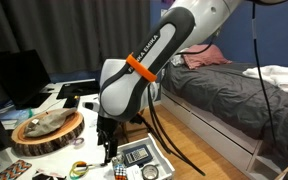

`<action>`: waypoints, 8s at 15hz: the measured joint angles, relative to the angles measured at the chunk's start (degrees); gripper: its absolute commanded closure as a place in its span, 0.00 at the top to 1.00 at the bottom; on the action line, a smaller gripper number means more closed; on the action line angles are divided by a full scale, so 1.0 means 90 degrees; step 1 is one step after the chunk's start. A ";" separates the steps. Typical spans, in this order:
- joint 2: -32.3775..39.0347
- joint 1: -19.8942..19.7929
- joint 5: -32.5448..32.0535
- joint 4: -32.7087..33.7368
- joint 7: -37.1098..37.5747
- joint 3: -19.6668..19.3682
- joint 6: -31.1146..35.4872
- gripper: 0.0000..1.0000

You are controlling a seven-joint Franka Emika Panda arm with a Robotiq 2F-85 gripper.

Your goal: Put the pen inside the drawer

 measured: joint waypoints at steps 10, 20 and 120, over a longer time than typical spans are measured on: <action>0.1785 -0.0117 -0.0957 0.1206 0.0367 -0.0063 0.0545 0.99; 0.2650 -0.0044 -0.1635 0.2157 0.0948 -0.0134 0.0533 0.21; 0.0639 -0.3124 0.0307 -0.0275 0.2760 0.0346 0.0619 1.00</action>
